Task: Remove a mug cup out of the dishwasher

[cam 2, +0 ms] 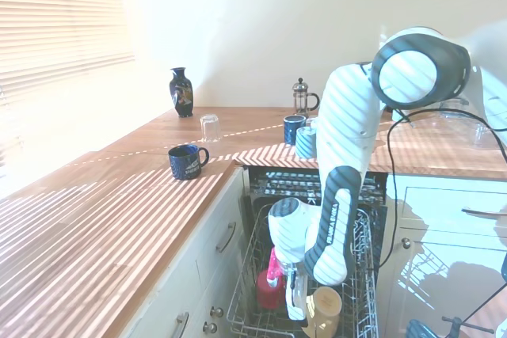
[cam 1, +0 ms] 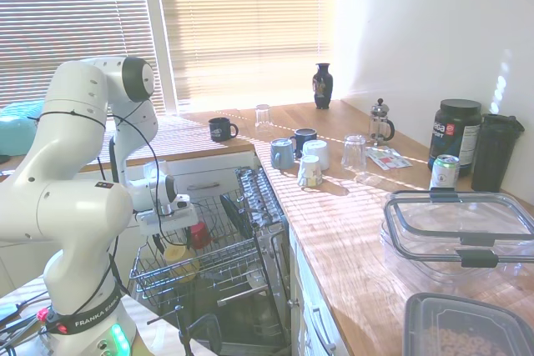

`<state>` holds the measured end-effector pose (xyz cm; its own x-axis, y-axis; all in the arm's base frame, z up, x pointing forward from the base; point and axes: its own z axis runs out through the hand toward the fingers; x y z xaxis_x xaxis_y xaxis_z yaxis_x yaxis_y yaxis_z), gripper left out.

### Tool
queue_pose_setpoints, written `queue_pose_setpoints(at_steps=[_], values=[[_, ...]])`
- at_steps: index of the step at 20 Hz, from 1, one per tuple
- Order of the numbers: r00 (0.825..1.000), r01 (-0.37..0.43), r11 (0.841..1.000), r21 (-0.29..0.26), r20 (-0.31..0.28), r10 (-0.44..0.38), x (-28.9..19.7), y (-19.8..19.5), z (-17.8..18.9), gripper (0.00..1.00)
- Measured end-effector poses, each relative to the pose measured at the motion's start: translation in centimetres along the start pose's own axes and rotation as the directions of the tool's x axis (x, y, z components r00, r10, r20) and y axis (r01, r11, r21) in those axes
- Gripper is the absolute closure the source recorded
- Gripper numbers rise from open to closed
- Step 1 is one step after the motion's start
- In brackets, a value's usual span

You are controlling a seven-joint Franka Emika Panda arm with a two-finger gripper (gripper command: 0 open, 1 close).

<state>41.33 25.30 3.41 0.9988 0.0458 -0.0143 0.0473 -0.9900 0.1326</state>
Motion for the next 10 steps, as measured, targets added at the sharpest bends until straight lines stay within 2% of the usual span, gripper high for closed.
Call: queue_pose_setpoints(at_steps=[2, 3, 10], values=[[1.000, 0.006, 1.000, 0.006, 0.001, -0.006, 0.1, -0.3, 0.3, 0.00], [1.000, 0.007, 1.000, 0.007, 0.003, -0.007, 0.2, -0.4, 0.4, 1.00], [0.999, 0.046, 0.999, -0.002, 0.008, -0.046, 0.7, 1.0, 1.1, 1.00]])
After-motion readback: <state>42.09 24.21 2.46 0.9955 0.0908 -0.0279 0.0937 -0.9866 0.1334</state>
